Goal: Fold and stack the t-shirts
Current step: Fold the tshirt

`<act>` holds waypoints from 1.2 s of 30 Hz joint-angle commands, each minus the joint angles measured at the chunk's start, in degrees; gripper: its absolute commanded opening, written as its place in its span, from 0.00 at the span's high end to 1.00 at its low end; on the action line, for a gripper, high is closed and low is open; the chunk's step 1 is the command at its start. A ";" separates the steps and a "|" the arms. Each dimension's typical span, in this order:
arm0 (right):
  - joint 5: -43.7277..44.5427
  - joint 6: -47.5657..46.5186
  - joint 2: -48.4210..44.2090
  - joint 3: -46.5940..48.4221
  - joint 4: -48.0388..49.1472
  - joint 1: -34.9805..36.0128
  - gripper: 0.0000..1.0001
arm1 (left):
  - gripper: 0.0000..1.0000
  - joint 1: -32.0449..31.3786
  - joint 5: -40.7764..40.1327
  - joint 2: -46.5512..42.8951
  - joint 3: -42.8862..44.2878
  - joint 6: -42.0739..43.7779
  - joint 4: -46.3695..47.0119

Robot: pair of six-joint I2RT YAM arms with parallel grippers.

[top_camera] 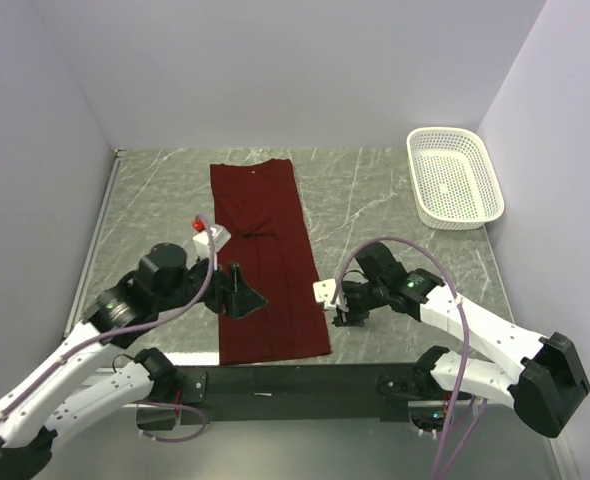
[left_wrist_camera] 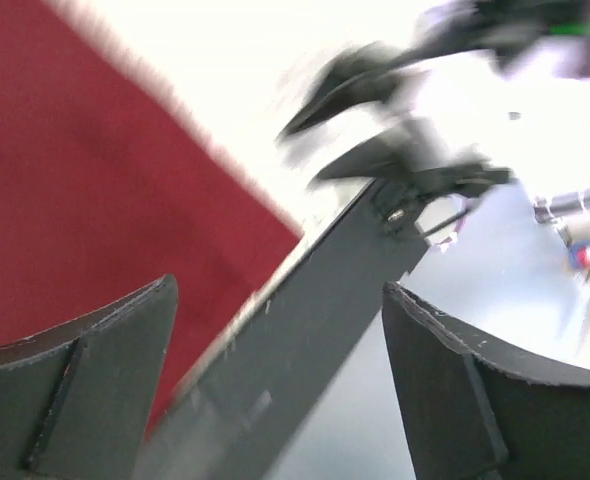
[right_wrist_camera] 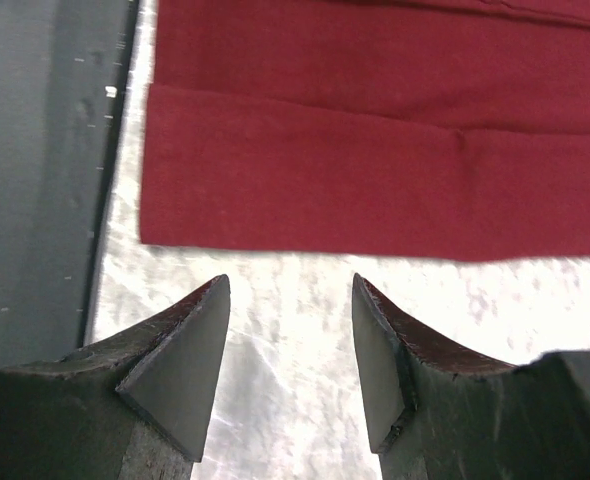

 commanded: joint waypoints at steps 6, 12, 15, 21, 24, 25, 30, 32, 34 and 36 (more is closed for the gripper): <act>-5.34 -1.99 1.60 2.94 -2.06 -0.24 0.41 | 0.01 -5.87 -3.34 -1.16 7.38 46.10 9.21; -4.73 -10.83 1.43 0.13 -3.99 1.41 0.40 | 0.00 -8.31 -6.77 2.37 0.70 66.81 4.99; 2.44 -9.82 2.30 -2.94 -1.37 9.99 0.39 | 0.01 -14.54 -13.93 -1.65 -1.06 68.83 2.08; 8.19 -5.16 9.24 -1.82 3.83 20.32 0.40 | 0.02 -16.33 -17.23 -7.46 -3.96 68.92 -3.90; 10.91 -3.84 12.06 -1.46 5.67 22.26 0.40 | 0.03 -16.50 -17.49 -8.96 -5.19 69.00 -5.40; 11.53 -3.57 12.58 -1.55 6.89 22.52 0.40 | 0.03 -16.42 -17.58 -9.31 -5.46 69.35 -5.57; 15.75 -1.03 16.27 -0.41 8.13 24.72 0.41 | 0.04 -16.50 -18.28 -10.98 -6.69 72.43 -6.37; 16.80 -0.41 17.59 -0.23 8.75 24.98 0.41 | 0.04 -16.42 -20.13 -11.69 -6.43 72.78 -6.28; 18.30 0.20 18.39 -0.14 9.01 25.25 0.44 | 0.04 -16.42 -20.92 -12.74 -6.34 72.78 -6.19; 19.35 1.08 19.18 -0.05 9.10 25.42 0.46 | 0.04 -16.50 -21.79 -13.79 -6.08 73.05 -6.89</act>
